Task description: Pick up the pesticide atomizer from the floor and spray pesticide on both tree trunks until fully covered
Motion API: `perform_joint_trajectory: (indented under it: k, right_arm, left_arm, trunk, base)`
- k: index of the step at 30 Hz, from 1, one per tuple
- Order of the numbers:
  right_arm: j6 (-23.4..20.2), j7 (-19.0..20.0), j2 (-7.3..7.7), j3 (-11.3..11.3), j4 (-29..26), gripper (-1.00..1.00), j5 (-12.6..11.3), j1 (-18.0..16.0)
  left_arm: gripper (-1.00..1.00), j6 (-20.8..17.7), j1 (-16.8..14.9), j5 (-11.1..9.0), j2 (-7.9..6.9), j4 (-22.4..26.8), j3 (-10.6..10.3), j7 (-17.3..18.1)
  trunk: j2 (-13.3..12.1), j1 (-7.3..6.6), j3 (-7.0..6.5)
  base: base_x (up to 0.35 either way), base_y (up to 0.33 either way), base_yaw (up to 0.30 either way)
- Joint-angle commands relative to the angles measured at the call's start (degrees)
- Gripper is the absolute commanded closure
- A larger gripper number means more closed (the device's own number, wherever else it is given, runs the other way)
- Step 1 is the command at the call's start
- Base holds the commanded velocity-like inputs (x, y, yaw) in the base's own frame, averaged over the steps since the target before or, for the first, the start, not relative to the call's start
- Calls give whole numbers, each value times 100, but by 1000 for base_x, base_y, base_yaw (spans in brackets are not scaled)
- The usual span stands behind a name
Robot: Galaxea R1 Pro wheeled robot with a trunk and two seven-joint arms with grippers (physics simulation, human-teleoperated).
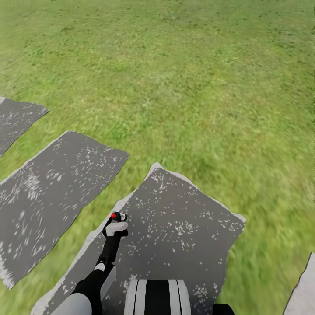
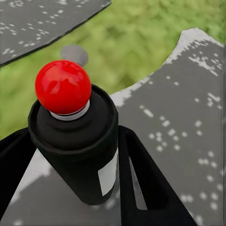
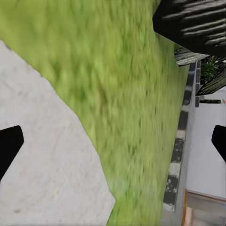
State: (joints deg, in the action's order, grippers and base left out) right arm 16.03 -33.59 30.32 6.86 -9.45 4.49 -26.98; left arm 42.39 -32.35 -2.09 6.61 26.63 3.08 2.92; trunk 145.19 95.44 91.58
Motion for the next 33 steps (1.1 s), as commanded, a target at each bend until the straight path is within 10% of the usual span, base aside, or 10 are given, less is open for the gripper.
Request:
perform_joint_trajectory:
  k: [1,33]
  right_arm:
    - [0,1,0,0,0,-100,0,0]
    - [-5,141,0,6,4,-100,-42,0]
  left_arm:
    - [100,-1,0,6,17,0,-2,-28]
    - [100,-25,0,23,69,-17,-1,-28]
  trunk:
    - [-2,-2,-23]
    - [-44,-85,-732]
  base:
    - [0,0,0]
    - [0,0,0]
